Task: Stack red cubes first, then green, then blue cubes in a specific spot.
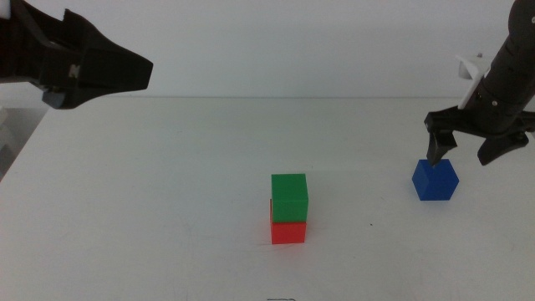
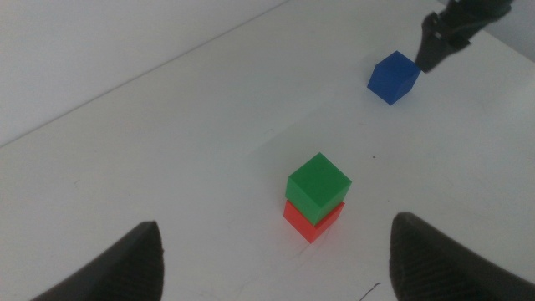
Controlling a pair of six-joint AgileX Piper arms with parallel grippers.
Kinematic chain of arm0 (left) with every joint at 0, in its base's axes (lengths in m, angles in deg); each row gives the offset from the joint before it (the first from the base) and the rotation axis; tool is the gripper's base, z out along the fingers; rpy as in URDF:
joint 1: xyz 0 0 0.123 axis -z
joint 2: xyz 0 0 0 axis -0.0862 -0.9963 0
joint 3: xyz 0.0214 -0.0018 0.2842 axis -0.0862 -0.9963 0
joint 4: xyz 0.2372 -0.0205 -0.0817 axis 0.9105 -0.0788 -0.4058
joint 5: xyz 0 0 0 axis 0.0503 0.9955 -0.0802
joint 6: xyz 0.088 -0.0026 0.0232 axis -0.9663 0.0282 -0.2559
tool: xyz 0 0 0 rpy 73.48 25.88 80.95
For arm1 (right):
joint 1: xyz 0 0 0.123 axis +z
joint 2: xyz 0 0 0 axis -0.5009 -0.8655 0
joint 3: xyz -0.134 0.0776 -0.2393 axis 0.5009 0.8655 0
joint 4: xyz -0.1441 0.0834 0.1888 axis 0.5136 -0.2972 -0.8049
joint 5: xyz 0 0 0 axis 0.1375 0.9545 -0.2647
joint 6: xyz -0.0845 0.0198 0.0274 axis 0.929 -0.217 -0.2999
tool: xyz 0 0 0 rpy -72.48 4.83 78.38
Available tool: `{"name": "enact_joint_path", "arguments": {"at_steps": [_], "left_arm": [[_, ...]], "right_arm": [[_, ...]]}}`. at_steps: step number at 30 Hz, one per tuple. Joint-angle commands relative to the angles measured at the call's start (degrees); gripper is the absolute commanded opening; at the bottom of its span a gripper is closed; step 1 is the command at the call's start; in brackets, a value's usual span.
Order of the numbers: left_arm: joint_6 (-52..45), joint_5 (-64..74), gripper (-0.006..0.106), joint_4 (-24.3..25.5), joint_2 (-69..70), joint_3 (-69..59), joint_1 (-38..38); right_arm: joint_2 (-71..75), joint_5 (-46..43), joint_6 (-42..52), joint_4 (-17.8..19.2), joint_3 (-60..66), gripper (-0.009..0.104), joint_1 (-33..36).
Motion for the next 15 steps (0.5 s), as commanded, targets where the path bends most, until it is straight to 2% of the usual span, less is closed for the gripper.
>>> {"name": "enact_joint_path", "arguments": {"at_steps": [1, 5, 10, 15], "left_arm": [[0.61, -2.89, 0.091, -2.48, 0.89, 1.32, 0.03], [0.61, -2.89, 0.091, -2.49, 0.89, 1.32, 0.03], [0.61, -2.89, 0.091, -2.3, 0.89, 1.32, 0.03], [0.61, -2.89, 0.091, -2.3, 0.89, 1.32, 0.03]], "right_arm": [[1.88, -1.55, 0.56, 0.14, -2.89, 0.094, -0.55], [-0.9, -2.34, 0.56, 0.05, -4.42, 0.094, -0.55], [-3.9, -2.45, 0.49, 3.23, -6.93, 0.094, -0.55], [-5.95, -4.58, 0.13, 3.23, -8.26, 0.094, -0.55]]}}
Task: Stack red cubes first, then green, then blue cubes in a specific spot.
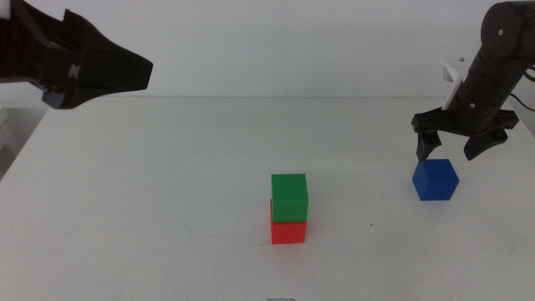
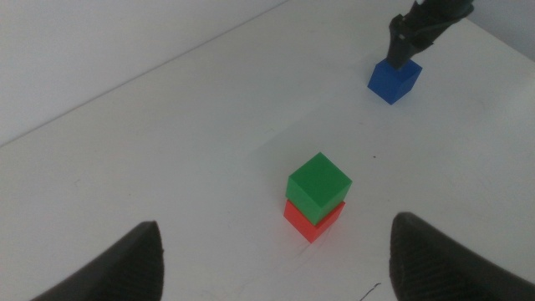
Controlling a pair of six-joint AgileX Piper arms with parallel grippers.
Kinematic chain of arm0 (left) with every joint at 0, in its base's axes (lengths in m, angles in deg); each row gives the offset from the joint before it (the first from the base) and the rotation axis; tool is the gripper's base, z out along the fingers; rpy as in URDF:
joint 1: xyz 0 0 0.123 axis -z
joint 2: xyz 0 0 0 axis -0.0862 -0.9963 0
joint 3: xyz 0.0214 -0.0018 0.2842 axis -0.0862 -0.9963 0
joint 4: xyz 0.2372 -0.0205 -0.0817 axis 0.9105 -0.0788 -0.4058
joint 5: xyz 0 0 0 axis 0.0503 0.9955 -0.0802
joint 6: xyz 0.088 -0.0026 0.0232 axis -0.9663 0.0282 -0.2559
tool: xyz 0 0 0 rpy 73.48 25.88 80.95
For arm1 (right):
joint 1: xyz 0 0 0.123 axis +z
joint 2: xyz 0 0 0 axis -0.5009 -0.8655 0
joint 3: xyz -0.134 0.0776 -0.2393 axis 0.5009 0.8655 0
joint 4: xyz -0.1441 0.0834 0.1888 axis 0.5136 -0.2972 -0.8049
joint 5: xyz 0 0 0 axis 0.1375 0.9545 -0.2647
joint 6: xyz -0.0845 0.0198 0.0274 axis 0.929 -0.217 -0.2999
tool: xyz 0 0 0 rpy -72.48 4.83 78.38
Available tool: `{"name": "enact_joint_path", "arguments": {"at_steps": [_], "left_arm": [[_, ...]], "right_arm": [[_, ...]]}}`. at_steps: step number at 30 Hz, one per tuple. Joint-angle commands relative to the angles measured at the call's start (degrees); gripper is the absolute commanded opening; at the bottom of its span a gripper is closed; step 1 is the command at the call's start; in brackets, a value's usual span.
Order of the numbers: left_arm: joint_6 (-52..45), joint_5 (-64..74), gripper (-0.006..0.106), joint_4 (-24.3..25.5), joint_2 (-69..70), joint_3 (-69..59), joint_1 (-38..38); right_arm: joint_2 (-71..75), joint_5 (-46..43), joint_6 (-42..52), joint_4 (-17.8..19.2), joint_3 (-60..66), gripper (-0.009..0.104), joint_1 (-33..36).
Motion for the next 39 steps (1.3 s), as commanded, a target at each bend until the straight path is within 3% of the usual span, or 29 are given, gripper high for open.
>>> {"name": "enact_joint_path", "arguments": {"at_steps": [1, 16, 20, 25, 28, 32, 36, 39], "left_arm": [[0.61, -2.89, 0.091, -2.35, 0.89, 1.32, 0.03], [0.61, -2.89, 0.091, -2.35, 0.89, 1.32, 0.03], [0.61, -2.89, 0.091, -2.35, 0.89, 1.32, 0.03], [0.61, -2.89, 0.091, -2.35, 0.89, 1.32, 0.03], [0.61, -2.89, 0.091, -2.35, 0.89, 1.32, 0.03], [0.61, -2.89, 0.091, -2.35, 0.89, 1.32, 0.03], [0.61, -2.89, 0.091, -2.35, 0.89, 1.32, 0.03], [0.61, -2.89, 0.091, -2.35, 0.89, 1.32, 0.03]], "right_arm": [[2.37, -1.82, 0.11, 0.46, -2.0, 0.094, -0.42], [-2.94, -2.48, 0.11, 0.8, -2.0, 0.094, -1.09], [-4.14, -3.7, 0.11, 0.8, -2.03, 0.09, -1.65], [-5.5, -4.71, 0.11, 0.19, -2.03, 0.067, -2.1], [-5.96, -4.77, 0.11, -0.09, -1.97, 0.041, -2.05], [-4.65, -3.19, 0.11, 0.42, -1.88, -0.002, -1.55], [1.64, 1.11, -1.39, 1.3, -1.88, -0.001, 0.96], [7.82, 5.98, -7.74, 1.3, -1.88, -0.001, 4.42]]}}
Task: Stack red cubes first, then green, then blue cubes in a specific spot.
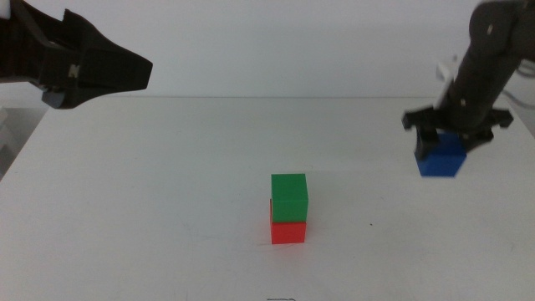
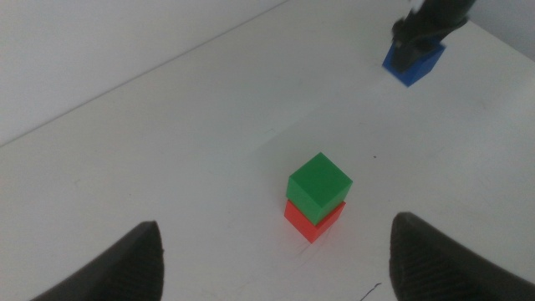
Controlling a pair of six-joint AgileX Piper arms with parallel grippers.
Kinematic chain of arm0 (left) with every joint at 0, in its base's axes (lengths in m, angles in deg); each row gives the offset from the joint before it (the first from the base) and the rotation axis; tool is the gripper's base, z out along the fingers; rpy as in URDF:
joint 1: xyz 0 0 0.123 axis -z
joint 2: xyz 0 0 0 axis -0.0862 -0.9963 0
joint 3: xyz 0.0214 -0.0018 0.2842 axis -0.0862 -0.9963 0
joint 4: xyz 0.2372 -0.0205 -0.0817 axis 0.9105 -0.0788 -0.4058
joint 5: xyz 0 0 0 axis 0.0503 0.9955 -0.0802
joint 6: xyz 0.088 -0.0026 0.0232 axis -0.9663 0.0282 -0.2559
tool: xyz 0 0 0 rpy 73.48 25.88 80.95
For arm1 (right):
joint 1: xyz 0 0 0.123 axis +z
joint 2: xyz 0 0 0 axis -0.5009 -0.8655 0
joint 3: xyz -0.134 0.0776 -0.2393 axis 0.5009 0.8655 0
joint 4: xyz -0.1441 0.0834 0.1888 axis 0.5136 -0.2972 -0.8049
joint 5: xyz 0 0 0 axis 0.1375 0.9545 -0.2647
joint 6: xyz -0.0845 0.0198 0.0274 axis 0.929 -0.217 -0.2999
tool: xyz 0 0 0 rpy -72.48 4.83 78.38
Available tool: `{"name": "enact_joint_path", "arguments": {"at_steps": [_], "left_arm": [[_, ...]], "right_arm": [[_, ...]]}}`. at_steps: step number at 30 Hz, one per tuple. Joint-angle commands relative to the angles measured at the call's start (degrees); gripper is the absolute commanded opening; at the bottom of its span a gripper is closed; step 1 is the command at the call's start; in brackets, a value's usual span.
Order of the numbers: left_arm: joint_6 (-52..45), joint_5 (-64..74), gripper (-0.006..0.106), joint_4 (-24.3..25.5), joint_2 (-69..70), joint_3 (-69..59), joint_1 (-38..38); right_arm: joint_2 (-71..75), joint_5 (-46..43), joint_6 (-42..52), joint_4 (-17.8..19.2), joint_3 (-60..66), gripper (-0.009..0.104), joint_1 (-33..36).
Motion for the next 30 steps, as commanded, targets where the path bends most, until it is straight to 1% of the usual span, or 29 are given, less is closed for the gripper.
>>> {"name": "enact_joint_path", "arguments": {"at_steps": [1, 4, 11, 16, 18, 22, 30], "left_arm": [[0.61, -2.89, 0.091, -2.35, 0.89, 1.32, 0.03], [0.61, -2.89, 0.091, -2.35, 0.89, 1.32, 0.03], [0.61, -2.89, 0.091, -2.29, 0.89, 1.32, 0.03], [0.61, -2.89, 0.091, -2.29, 0.89, 1.32, 0.03], [0.61, -2.89, 0.091, -2.29, 0.89, 1.32, 0.03], [0.61, -2.89, 0.091, -2.29, 0.89, 1.32, 0.03], [0.61, -2.89, 0.091, -2.29, 0.89, 1.32, 0.03]], "right_arm": [[8.38, 4.27, -6.04, 0.5, -1.68, -0.001, 2.88], [11.98, 4.9, -11.88, 1.02, -1.68, -0.001, 6.34], [13.93, 6.05, -18.8, 2.21, -1.68, -0.001, 14.82], [13.82, 6.05, -26.2, 6.09, -2.16, -0.001, 22.09], [13.27, 6.05, -27.73, 6.85, -3.17, -0.001, 24.32], [11.48, 6.05, -29.68, 6.78, -5.92, -0.001, 28.32], [8.32, 6.1, -32.19, 7.37, -8.54, -0.001, 32.67]]}}
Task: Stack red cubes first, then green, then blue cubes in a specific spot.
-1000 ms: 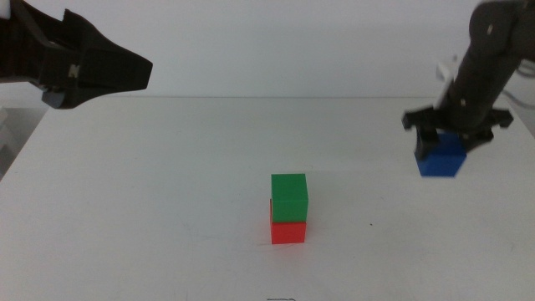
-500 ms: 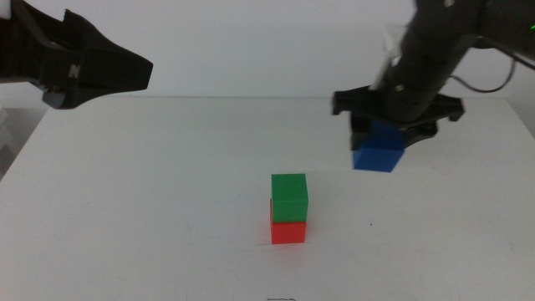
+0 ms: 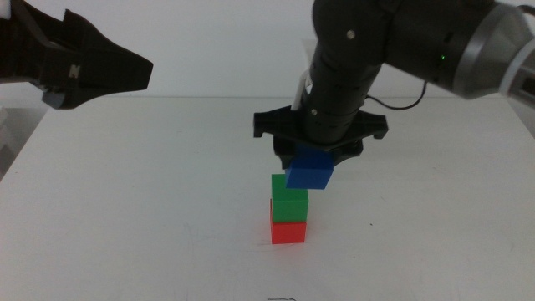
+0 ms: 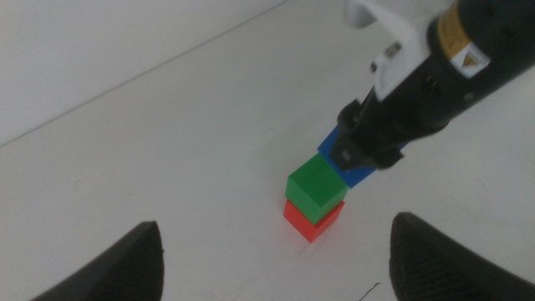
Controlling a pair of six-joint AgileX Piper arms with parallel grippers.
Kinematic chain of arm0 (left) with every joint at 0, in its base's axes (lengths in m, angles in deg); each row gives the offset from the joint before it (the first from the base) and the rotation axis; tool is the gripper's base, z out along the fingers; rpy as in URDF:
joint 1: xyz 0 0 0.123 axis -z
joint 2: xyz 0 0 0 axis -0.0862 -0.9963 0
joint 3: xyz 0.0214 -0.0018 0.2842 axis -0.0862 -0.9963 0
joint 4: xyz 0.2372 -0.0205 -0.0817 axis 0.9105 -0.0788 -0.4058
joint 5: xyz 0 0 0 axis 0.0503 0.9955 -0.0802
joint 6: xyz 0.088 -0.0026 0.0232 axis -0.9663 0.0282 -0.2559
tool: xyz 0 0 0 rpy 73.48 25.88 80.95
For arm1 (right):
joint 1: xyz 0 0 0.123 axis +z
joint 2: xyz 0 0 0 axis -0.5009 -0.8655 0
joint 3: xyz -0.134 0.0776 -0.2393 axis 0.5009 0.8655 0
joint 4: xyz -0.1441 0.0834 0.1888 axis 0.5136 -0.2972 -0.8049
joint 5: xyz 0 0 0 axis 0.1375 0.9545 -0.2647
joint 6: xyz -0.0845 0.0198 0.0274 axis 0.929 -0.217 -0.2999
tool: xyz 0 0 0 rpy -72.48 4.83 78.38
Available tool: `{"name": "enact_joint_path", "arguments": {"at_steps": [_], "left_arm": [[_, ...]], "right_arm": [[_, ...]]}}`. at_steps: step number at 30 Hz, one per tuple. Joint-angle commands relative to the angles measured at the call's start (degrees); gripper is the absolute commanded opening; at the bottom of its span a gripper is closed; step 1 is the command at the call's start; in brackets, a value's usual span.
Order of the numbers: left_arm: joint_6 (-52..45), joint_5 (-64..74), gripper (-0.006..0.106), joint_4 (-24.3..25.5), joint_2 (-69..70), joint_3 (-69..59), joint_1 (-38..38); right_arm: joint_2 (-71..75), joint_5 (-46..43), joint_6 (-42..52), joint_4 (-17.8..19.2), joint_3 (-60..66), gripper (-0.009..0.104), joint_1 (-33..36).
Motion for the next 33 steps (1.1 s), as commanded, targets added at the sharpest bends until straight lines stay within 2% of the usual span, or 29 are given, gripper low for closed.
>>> {"name": "enact_joint_path", "arguments": {"at_steps": [1, 7, 19, 33], "left_arm": [[0.61, -2.89, 0.091, -2.29, 0.89, 1.32, 0.03], [0.61, -2.89, 0.091, -2.29, 0.89, 1.32, 0.03], [0.61, -2.89, 0.091, -2.29, 0.89, 1.32, 0.03], [0.61, -2.89, 0.091, -2.29, 0.89, 1.32, 0.03]], "right_arm": [[2.36, 3.68, -0.94, 1.88, -2.14, -0.001, 0.77], [0.56, 3.63, -1.46, 1.89, -3.52, -0.001, 1.73], [-3.49, 3.49, -1.91, 4.25, -6.16, -0.001, 1.73], [-5.81, 1.83, -1.96, 4.28, -6.61, -0.001, 1.79]]}}
